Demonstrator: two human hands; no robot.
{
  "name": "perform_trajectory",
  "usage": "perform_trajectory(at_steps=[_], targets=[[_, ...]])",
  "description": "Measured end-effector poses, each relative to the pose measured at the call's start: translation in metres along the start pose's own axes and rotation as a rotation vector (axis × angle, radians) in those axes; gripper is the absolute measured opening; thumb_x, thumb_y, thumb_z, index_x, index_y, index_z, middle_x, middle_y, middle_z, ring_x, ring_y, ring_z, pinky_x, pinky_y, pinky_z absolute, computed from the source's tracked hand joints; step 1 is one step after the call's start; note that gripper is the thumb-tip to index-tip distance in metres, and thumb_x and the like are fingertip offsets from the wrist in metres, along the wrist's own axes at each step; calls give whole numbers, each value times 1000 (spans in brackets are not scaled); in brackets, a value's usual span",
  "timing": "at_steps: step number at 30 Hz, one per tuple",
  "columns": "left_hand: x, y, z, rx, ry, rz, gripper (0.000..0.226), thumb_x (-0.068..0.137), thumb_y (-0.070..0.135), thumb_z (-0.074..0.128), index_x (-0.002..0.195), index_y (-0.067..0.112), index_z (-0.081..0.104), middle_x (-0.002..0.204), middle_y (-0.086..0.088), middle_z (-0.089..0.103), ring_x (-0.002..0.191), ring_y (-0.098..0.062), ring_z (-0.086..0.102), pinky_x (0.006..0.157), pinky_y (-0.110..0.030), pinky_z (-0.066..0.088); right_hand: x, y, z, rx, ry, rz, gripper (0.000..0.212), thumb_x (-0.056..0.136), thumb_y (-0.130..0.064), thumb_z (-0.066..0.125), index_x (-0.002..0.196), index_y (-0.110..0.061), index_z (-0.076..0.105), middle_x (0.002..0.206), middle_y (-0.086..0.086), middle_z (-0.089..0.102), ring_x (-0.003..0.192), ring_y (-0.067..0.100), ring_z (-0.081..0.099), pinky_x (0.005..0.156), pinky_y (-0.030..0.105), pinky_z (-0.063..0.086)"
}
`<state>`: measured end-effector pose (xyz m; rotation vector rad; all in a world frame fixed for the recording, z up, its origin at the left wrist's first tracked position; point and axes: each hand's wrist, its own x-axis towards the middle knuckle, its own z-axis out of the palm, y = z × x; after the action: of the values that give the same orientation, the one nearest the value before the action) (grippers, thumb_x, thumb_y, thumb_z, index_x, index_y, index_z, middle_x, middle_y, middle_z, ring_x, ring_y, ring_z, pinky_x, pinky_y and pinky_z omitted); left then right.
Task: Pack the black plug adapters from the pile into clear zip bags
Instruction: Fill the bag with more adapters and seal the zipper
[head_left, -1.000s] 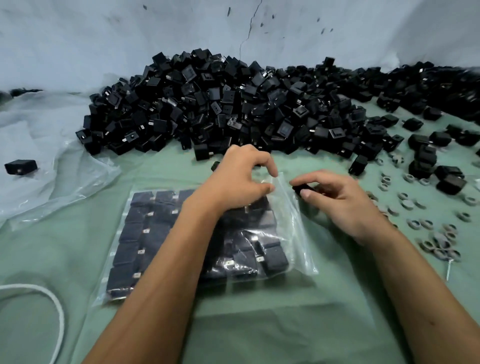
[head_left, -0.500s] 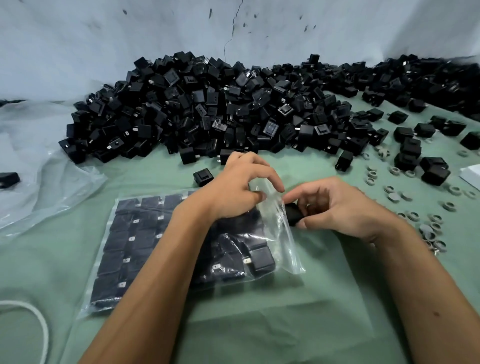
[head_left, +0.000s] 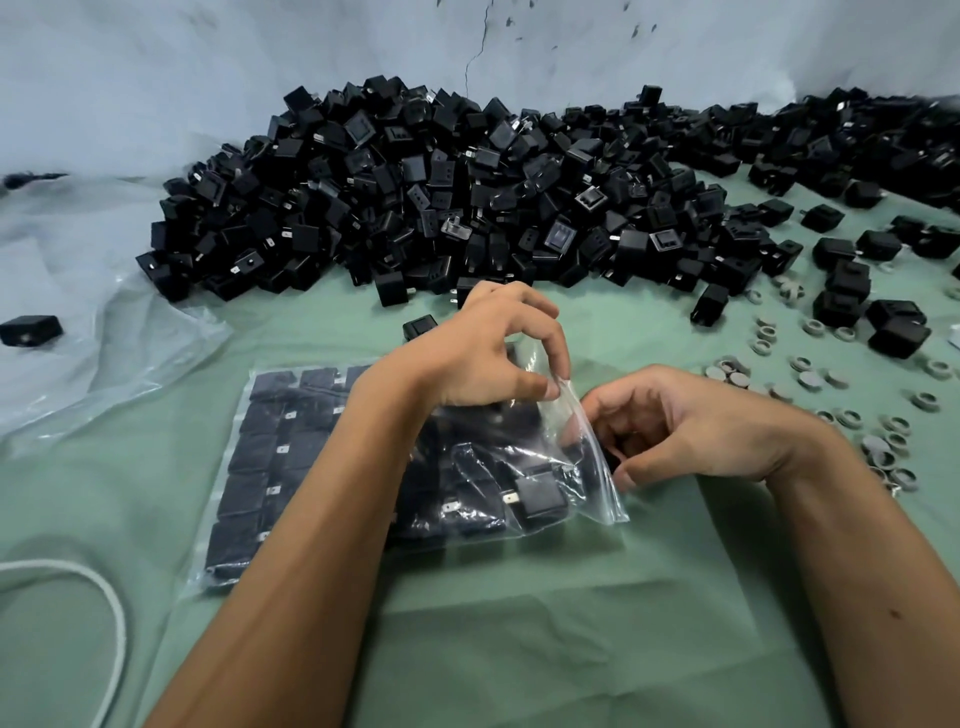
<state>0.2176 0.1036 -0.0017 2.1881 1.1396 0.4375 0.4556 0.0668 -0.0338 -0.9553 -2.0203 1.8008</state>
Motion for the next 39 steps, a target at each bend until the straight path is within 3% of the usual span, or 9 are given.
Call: perform_trajectory(at_steps=[6, 11, 15, 18, 23, 26, 28, 32, 39], targets=[[-4, 5, -1, -22, -81, 33, 22, 77, 25, 87, 88, 41, 76, 143, 10, 48, 140, -7, 27, 106, -28, 25, 2, -6, 5, -16, -25, 0, 37, 86, 13, 73, 120, -1, 69, 114, 34, 68, 92, 58, 59, 84, 51, 44], [-3, 5, -3, -51, -69, 37, 26, 75, 26, 90, 78, 45, 72, 144, 12, 48, 140, -6, 30, 92, -6, 29, 0, -8, 6, -10, 47, 16, 37, 85, 19, 70, 115, -2, 70, 109, 30, 71, 91, 36, 63, 80, 37, 51], [-3, 4, -2, -59, -60, 43, 25, 73, 27, 91, 77, 43, 73, 143, 12, 49, 139, -5, 32, 95, -10, 30, 4, -8, 10, -22, 38, 26, 35, 86, 18, 71, 117, 4, 66, 112, 39, 65, 96, 58, 60, 87, 53, 46], [-2, 5, 0, -58, -61, 46, 24, 73, 25, 91, 78, 41, 73, 143, 10, 50, 140, -5, 33, 101, -24, 32, 6, -8, 10, -40, 34, 30, 33, 87, 17, 70, 116, 3, 66, 111, 40, 64, 96, 59, 60, 85, 65, 46], [-1, 3, 0, -71, -77, 55, 21, 73, 20, 91, 80, 32, 75, 142, 7, 52, 121, 28, 32, 100, -23, 30, 4, -6, 8, -56, 52, 28, 33, 84, 14, 72, 114, -1, 69, 105, 39, 65, 84, 29, 59, 74, 35, 49], [-2, 4, 0, -85, -79, 59, 21, 73, 18, 91, 80, 31, 75, 141, 7, 53, 117, 32, 32, 104, -25, 27, 3, -5, 6, -67, 42, 32, 33, 84, 13, 72, 113, -3, 69, 102, 37, 66, 78, 24, 57, 68, 22, 48], [-2, 5, -1, -92, -74, 68, 21, 73, 17, 91, 80, 30, 76, 141, 6, 53, 121, 26, 35, 108, -26, 26, 4, -5, 7, -58, 42, 40, 33, 84, 10, 73, 114, -3, 69, 102, 36, 66, 77, 25, 57, 70, 27, 49], [0, 7, -1, -77, -69, 72, 19, 73, 19, 91, 83, 28, 78, 142, 5, 53, 134, 3, 43, 117, -35, 30, 6, -5, 11, 1, 11, 92, 33, 84, 0, 79, 115, -6, 69, 108, 46, 60, 84, 51, 58, 80, 62, 44], [-1, 6, -1, -81, -78, 64, 18, 74, 21, 91, 81, 30, 78, 141, 6, 55, 135, 1, 44, 119, -44, 32, 6, -8, 13, 3, -25, 102, 38, 84, -12, 85, 118, -7, 70, 113, 50, 57, 102, 74, 49, 84, 81, 40]])
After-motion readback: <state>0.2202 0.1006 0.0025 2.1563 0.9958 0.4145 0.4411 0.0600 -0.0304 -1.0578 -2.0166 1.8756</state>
